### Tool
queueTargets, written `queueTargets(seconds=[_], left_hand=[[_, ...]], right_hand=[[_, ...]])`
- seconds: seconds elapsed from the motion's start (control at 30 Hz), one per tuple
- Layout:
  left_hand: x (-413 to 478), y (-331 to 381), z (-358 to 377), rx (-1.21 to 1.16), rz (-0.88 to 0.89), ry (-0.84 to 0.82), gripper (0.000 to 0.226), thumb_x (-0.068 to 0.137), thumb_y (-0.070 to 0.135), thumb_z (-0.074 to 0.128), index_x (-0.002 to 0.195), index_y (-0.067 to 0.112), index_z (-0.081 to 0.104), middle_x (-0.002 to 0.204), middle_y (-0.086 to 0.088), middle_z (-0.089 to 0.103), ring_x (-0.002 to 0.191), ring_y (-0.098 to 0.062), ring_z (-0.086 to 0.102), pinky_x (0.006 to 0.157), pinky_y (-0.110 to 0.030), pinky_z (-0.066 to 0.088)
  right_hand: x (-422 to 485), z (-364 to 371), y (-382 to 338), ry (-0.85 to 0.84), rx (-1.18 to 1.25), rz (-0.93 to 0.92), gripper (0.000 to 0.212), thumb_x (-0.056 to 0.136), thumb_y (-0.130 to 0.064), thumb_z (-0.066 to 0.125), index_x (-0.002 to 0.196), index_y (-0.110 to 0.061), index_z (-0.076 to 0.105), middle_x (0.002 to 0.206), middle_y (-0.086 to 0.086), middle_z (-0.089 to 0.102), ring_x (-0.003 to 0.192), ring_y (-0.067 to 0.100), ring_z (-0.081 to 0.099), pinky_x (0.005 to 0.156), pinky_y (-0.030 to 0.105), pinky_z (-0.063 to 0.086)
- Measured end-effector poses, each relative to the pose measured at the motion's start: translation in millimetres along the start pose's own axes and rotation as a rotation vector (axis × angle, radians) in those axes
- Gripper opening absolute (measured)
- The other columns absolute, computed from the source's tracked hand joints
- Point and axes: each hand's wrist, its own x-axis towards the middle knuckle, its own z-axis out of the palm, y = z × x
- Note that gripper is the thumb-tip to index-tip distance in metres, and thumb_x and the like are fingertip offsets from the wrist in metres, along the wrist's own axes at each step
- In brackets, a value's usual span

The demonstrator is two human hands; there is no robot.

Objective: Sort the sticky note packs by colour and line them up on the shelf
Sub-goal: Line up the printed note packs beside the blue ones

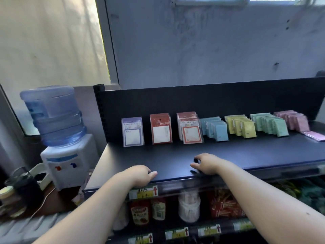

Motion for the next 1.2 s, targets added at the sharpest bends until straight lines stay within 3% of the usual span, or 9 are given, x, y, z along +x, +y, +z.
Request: queueTargets(seconds=[0.07,0.17,0.47,0.63,0.83,1.0,1.2], left_hand=[[-1.7,-2.9,1.1,0.008,0.01,-0.008,0.051,0.102,0.046,0.029,0.141,0.018,0.047,0.148,-0.001,0.045,0.136,-0.021,0.04,0.111,-0.031,0.031],[0.0,-1.2,0.0,0.028,0.01,-0.024,0.051,0.101,0.045,0.033,0.146,0.022,0.039,0.153,0.002,0.037,0.139,-0.019,0.035,0.114,-0.03,0.027],[28.6,15.1,-16.4,0.062,-0.09,-0.106,0.068,0.095,0.056,0.041,0.153,0.028,0.019,0.159,-0.001,0.023,0.142,-0.023,0.029,0.112,-0.032,0.027],[37.1,17.1,-20.9,0.024,-0.163,-0.133,0.082,0.086,0.062,0.055,0.153,0.036,0.014,0.157,0.003,0.023,0.133,-0.024,0.042,0.087,-0.031,0.042],[49.2,12.1,-19.7,-0.009,-0.204,-0.143,0.099,0.076,0.068,0.062,0.153,0.039,0.007,0.162,0.001,0.0,0.145,-0.024,0.022,0.107,-0.036,0.038],[54.0,3.6,-11.6,-0.022,-0.214,-0.113,0.103,0.071,0.071,0.065,0.151,0.042,0.009,0.162,-0.001,0.001,0.147,-0.025,0.019,0.117,-0.04,0.024],[55.0,5.6,-13.1,-0.039,-0.196,-0.105,0.101,0.073,0.066,0.067,0.152,0.038,0.011,0.162,-0.002,0.002,0.147,-0.021,0.019,0.118,-0.033,0.02]], right_hand=[[2.6,3.7,-2.3,0.012,0.002,0.008,0.051,0.094,-0.052,0.044,0.13,-0.016,0.052,0.137,0.008,0.05,0.122,0.027,0.048,0.096,0.032,0.041],[9.3,5.6,-3.8,-0.008,-0.027,0.034,0.063,0.093,-0.057,0.042,0.145,-0.021,0.036,0.155,0.007,0.027,0.141,0.027,0.027,0.114,0.04,0.027],[49.8,0.4,7.5,-0.014,-0.014,0.015,0.074,0.092,-0.063,0.037,0.153,-0.032,0.008,0.16,0.001,-0.013,0.148,0.029,-0.001,0.118,0.048,0.012],[78.3,-7.3,9.5,-0.019,-0.029,-0.011,0.073,0.092,-0.065,0.033,0.152,-0.033,0.005,0.16,0.001,-0.014,0.147,0.029,-0.007,0.118,0.048,0.006],[103.5,0.0,10.3,0.005,-0.057,-0.049,0.073,0.091,-0.068,0.029,0.152,-0.037,0.004,0.16,-0.004,-0.014,0.147,0.026,-0.007,0.117,0.052,0.003],[109.0,5.6,11.7,0.044,-0.053,-0.058,0.074,0.091,-0.069,0.027,0.152,-0.036,0.003,0.16,-0.002,-0.015,0.147,0.028,-0.009,0.116,0.054,0.003],[108.8,8.6,14.1,0.073,-0.04,-0.065,0.074,0.09,-0.069,0.026,0.152,-0.034,0.004,0.16,-0.001,-0.015,0.147,0.029,-0.008,0.116,0.055,0.004]])
